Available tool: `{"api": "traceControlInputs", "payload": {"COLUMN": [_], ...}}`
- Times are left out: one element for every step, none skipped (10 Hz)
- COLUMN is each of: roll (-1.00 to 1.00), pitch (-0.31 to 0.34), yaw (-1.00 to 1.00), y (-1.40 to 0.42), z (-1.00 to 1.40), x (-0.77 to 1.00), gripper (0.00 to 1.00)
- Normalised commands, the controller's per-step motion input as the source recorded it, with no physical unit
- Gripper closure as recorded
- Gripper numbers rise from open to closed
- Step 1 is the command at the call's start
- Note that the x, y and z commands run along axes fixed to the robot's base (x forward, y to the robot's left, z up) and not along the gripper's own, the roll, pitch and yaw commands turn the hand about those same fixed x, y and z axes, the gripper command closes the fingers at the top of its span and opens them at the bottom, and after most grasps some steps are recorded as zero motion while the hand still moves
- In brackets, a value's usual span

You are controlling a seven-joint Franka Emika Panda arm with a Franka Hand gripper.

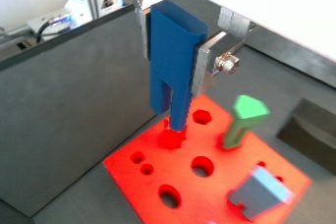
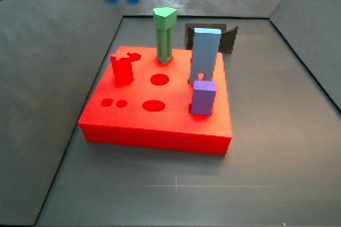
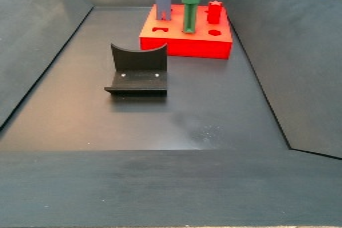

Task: Pick up the square-circle object. Move up. Move to above the board. Insert the square-circle object.
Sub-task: Insert the square-circle object.

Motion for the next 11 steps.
{"api": "traceControlInputs", "payload": {"roll": [0.17, 0.08, 0.05, 0.0, 0.0, 0.05, 0.11, 0.22, 0.29, 0.42, 0.5], "pitch": [-0.244, -0.271, -0.239, -0.216, -0.217, -0.206, -0.164, -0.093, -0.044, 0.023, 0.126], "yaw": [0.17, -0.03, -0.09, -0.06, -0.06, -0.05, 0.0, 0.0, 0.03, 0.18, 0.11], "y": [0.0, -0.1, -0.08, -0.1, -0.06, -0.07, -0.12, -0.17, -0.18, -0.27, -0.19], "z": [-0.71, -0.74, -0.82, -0.86, -0.83, -0.8, -0.79, -0.72, -0.63, -0.34, -0.12], "x": [-0.8, -0.48, -0.35, -0.18, 0.0, 0.1, 0.35, 0.46, 0.46, 0.7, 0.7], "gripper": [1.0, 1.0, 1.0, 1.0, 1.0, 1.0, 1.0, 1.0, 1.0, 1.0, 1.0]}}
